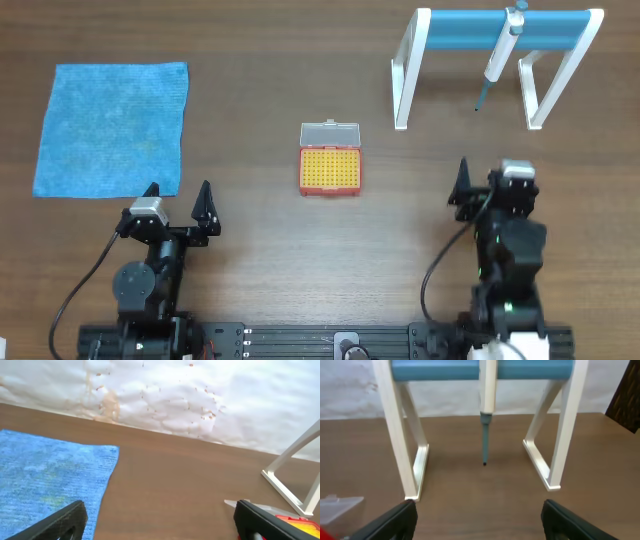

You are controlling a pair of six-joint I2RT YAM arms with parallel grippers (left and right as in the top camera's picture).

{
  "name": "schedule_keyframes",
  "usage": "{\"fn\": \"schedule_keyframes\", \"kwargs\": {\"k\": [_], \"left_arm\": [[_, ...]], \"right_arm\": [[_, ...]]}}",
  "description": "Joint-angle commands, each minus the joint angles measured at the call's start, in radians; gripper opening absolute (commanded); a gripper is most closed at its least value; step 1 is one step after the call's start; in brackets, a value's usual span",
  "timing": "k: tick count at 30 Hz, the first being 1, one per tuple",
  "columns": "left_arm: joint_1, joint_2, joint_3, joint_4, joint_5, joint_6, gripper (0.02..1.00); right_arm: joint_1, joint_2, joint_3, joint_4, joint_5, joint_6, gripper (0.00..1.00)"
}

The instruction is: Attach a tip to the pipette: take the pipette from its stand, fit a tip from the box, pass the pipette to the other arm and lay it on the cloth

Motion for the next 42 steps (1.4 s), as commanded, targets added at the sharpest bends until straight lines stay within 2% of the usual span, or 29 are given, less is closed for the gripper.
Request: {"fn": "schedule_keyframes", "kwargs": {"k": [1,6,10,18,24,29,36,38,39,42], "left_arm": [[-0.004,-0.005,-0.002,-0.006,-0.014,-0.002,0.952],[-0.004,-0.005,-0.002,-0.006,-0.014,-0.002,0.952],[-0.004,-0.005,-0.002,-0.006,-0.014,-0.002,0.950],[-0.004,-0.005,-0.002,-0.006,-0.014,-0.002,0.952],[-0.004,-0.005,-0.002,-0.006,-0.014,-0.002,0.952],[-0.004,-0.005,-0.002,-0.006,-0.014,-0.002,0.952],[-0.004,-0.005,-0.002,-0.006,-0.014,-0.002,0.950],[-0.004,-0.005,-0.002,-0.006,-0.014,-0.002,0.952],[-0.004,-0.005,-0.002,-0.006,-0.014,-0.002,0.952],[-0.004,-0.005,-0.002,-0.006,-0.014,-0.002,0.950]], "right_arm": [[-0.006,0.280,0.161,0.105,0.027,-0.004,0.801],[-0.064,0.568,0.323,0.216,0.027,-0.027,0.801],[-0.100,0.779,0.470,0.238,-0.068,-0.031,0.801],[-0.106,1.052,0.674,0.274,-0.112,-0.030,0.801],[-0.106,1.088,0.676,0.278,-0.113,-0.030,0.801],[-0.106,1.073,0.676,0.247,-0.192,-0.030,0.801],[-0.109,1.067,0.676,0.170,-0.191,-0.034,0.792],[-0.109,1.067,0.676,0.169,-0.191,-0.034,0.441],[-0.109,1.067,0.676,0.170,-0.191,-0.034,0.378],[-0.109,1.067,0.676,0.170,-0.191,-0.034,0.077]]}}
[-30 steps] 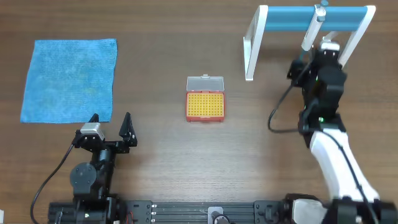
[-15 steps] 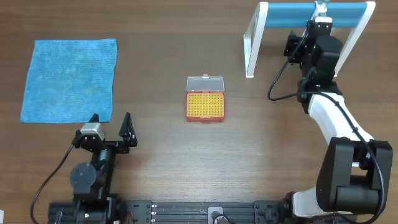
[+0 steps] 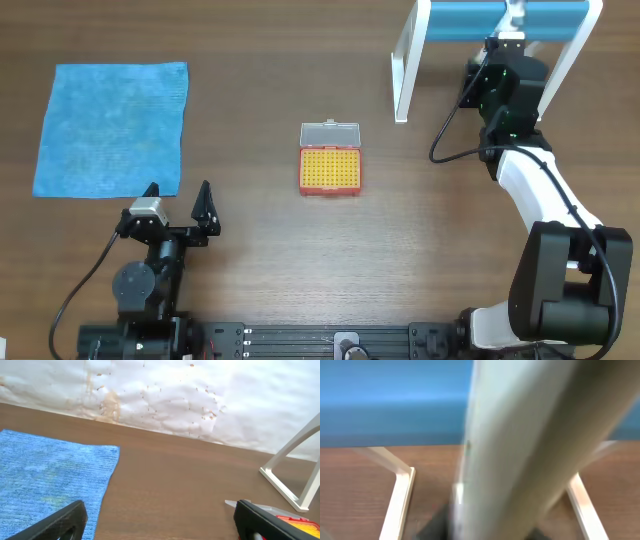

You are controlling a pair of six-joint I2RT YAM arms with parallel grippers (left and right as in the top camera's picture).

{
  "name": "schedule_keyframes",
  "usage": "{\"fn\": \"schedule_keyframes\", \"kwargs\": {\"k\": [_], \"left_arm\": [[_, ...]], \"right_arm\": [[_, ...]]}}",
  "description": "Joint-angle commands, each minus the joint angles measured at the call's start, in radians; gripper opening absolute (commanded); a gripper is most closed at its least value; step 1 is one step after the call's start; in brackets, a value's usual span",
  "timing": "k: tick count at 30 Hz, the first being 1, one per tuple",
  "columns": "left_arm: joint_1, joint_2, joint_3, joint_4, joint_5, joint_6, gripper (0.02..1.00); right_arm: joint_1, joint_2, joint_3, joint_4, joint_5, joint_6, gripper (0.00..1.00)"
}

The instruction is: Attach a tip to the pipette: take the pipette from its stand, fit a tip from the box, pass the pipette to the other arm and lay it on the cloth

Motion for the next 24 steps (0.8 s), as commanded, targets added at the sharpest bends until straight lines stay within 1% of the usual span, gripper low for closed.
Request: {"fn": "schedule_keyframes", "kwargs": {"k": [1,6,11,15,17,18,19,20,21,22,23,24], "left_arm": [[-0.004,-0.005,-0.002,-0.006,-0.011,-0.002,0.952],[-0.004,-0.005,-0.002,-0.006,-0.011,-0.002,0.950],[-0.004,-0.005,-0.002,-0.006,-0.011,-0.002,0.952],[-0.004,-0.005,-0.002,-0.006,-0.011,-0.002,0.952],[-0.004,-0.005,-0.002,-0.006,-0.011,-0.002,0.950],[-0.004,-0.005,-0.002,-0.006,-0.011,-0.002,0.952],[-0.004,-0.005,-0.002,-0.006,-0.011,-0.002,0.952],[-0.004,-0.005,-0.002,-0.006,-0.011,-0.002,0.950],[-0.004,-0.005,-0.002,-0.006,-0.011,-0.002,0.952],[-0.004,-0.005,-0.002,-0.006,-0.011,-0.002,0.952],[-0.004,-0.005,-0.002,-0.006,-0.011,-0.002,0.952],[-0.004,-0.005,-0.002,-0.006,-0.011,-0.002,0.952]], "right_arm": [[-0.006,0.004,-0.003,0.005,-0.013,-0.005,0.077],[-0.005,-0.016,-0.003,0.004,-0.014,-0.005,0.073],[-0.005,-0.151,-0.003,-0.068,-0.013,-0.005,0.073],[-0.005,-0.220,-0.003,-0.069,-0.013,-0.005,0.075],[-0.003,-0.262,-0.003,-0.083,-0.019,0.032,0.073],[0.000,-0.274,-0.003,-0.094,-0.041,0.037,0.075],[0.005,-0.294,-0.003,-0.121,-0.097,0.038,0.075],[0.015,-0.316,-0.003,-0.156,-0.179,0.043,0.073],[0.032,-0.335,-0.003,-0.178,-0.245,0.080,0.075],[0.055,-0.348,-0.003,-0.178,-0.268,0.126,0.073],[0.089,-0.357,-0.003,-0.174,-0.270,0.167,0.073],[0.133,-0.362,-0.003,-0.171,-0.269,0.181,0.073]]}}
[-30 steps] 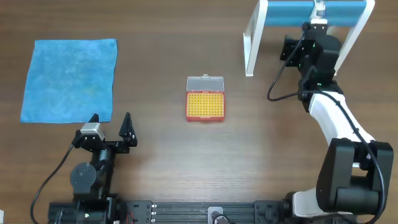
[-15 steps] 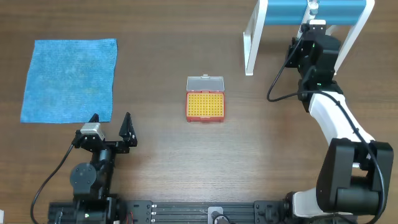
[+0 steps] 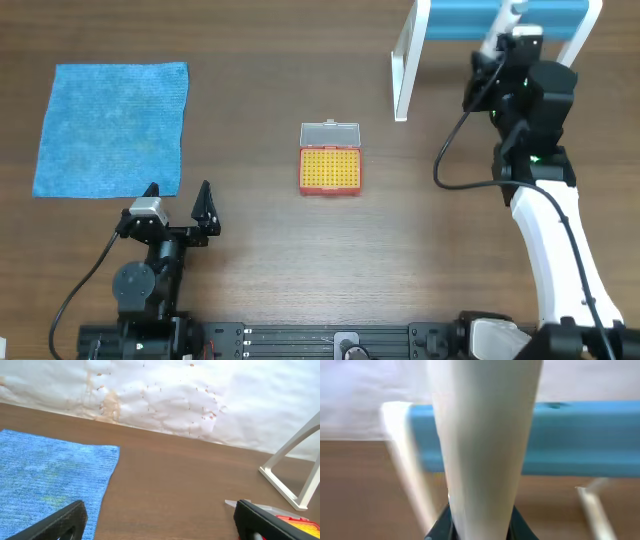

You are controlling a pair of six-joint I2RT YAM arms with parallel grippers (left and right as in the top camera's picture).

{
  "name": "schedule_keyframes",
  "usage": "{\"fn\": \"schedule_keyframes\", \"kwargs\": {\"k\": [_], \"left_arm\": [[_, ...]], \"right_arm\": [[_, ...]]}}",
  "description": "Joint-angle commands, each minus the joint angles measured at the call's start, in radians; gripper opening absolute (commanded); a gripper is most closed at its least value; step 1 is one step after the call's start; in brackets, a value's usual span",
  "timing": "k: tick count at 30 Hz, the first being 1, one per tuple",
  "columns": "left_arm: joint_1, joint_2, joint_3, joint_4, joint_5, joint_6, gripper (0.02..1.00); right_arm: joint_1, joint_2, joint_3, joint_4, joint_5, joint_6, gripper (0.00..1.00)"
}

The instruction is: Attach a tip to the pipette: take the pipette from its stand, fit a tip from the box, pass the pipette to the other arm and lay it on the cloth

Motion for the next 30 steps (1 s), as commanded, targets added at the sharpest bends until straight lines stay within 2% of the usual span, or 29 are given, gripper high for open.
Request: {"fn": "schedule_keyframes", "kwargs": {"k": [1,3,4,6,7,9,11,12,14,16,19,22,26,28,30], "left_arm": [[-0.004,-0.005,-0.002,-0.006,-0.011,-0.002,0.952],[-0.004,-0.005,-0.002,-0.006,-0.011,-0.002,0.952],[-0.004,-0.005,-0.002,-0.006,-0.011,-0.002,0.952],[-0.004,-0.005,-0.002,-0.006,-0.011,-0.002,0.950],[-0.004,-0.005,-0.002,-0.006,-0.011,-0.002,0.952],[-0.004,-0.005,-0.002,-0.006,-0.011,-0.002,0.952],[-0.004,-0.005,-0.002,-0.006,-0.011,-0.002,0.950],[-0.004,-0.005,-0.002,-0.006,-0.011,-0.002,0.952],[-0.003,-0.005,-0.002,-0.006,-0.011,-0.002,0.952],[-0.004,-0.005,-0.002,-0.006,-0.011,-0.002,0.952],[-0.004,-0.005,-0.002,-0.006,-0.011,-0.002,0.950],[-0.004,-0.005,-0.002,-0.006,-0.011,-0.002,0.950],[-0.004,-0.005,-0.002,-0.006,-0.011,-0.002,0.952],[-0.004,-0.005,-0.002,-0.006,-0.011,-0.002,0.950],[-0.004,-0.005,-0.002,-0.006,-0.011,-0.002,0.952]], "right_arm": [[0.150,-0.055,0.000,0.019,-0.107,0.124,0.075],[0.270,-0.055,0.000,0.034,-0.019,0.124,0.075],[0.357,-0.055,0.000,0.044,0.100,0.124,0.073],[0.462,-0.053,0.000,0.071,0.262,0.123,0.073],[0.500,-0.049,0.000,0.085,0.308,0.123,0.075],[0.537,-0.017,0.000,0.154,0.323,0.132,0.073],[0.564,0.077,0.000,0.344,0.320,0.135,0.073],[0.568,0.098,0.000,0.377,0.320,0.135,0.075],[0.582,0.191,0.000,0.467,0.319,0.193,0.073],[0.598,0.249,-0.001,0.473,0.320,0.212,0.075],[0.620,0.320,-0.001,0.509,0.346,0.184,0.075],[0.644,0.385,-0.001,0.664,0.434,0.072,0.073],[0.684,0.401,-0.041,0.701,0.523,0.050,0.073],[0.708,0.401,-0.097,0.793,0.572,0.050,0.073],[0.744,0.400,-0.194,0.958,0.655,0.050,0.073]]}}
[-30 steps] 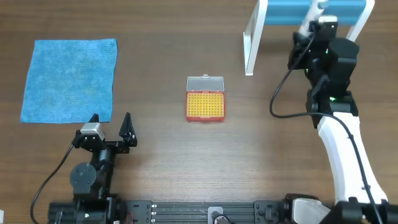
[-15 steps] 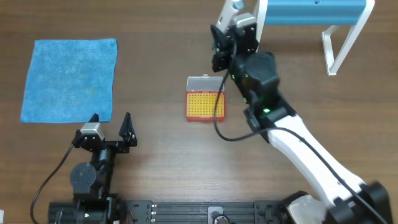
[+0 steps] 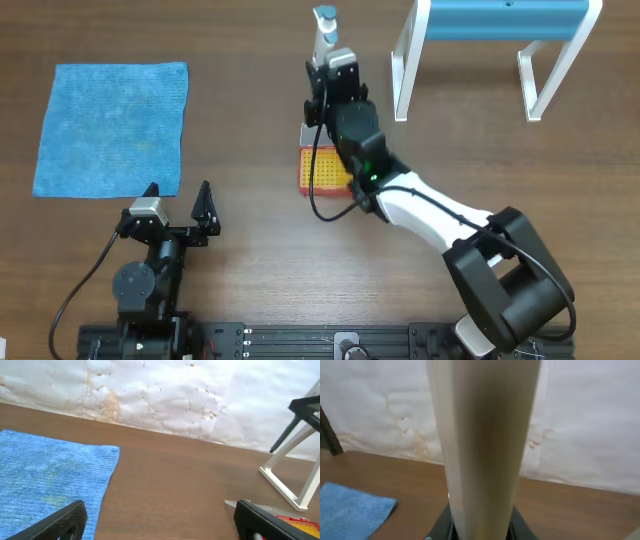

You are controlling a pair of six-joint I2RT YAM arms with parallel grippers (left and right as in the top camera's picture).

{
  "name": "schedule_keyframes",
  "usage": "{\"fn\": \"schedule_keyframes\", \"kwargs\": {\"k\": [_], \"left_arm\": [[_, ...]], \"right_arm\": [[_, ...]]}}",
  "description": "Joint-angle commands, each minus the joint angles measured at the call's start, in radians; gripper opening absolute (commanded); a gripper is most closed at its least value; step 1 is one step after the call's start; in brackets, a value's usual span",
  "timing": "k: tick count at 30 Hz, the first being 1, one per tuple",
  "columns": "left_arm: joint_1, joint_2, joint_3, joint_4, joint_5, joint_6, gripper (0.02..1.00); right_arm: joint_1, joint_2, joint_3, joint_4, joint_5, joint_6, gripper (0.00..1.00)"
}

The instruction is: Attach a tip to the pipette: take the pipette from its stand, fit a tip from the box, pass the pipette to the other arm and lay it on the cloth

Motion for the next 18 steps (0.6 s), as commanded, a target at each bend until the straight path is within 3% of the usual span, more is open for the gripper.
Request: {"fn": "schedule_keyframes", "kwargs": {"k": [1,4,9,15,18], "left_arm": [[-0.004,-0.005,-0.002,-0.006,-0.010,-0.002,0.952],[-0.004,-0.005,-0.002,-0.006,-0.010,-0.002,0.952],[-0.004,-0.005,-0.002,-0.006,-0.010,-0.002,0.950],[-0.004,-0.005,-0.002,-0.006,-0.010,-0.002,0.950],[-0.004,-0.005,-0.002,-0.006,-0.010,-0.002,0.952]], "right_arm": [[0.080,0.005,-0.199,0.273,0.200,-0.024,0.073],[0.110,-0.048,-0.268,0.235,0.194,-0.024,0.071],[0.112,-0.274,-0.300,-0.109,0.072,-0.031,0.071],[0.112,-0.289,-0.306,-0.089,-0.016,-0.031,0.071],[0.112,-0.256,-0.378,0.093,-0.008,-0.031,0.073]]}}
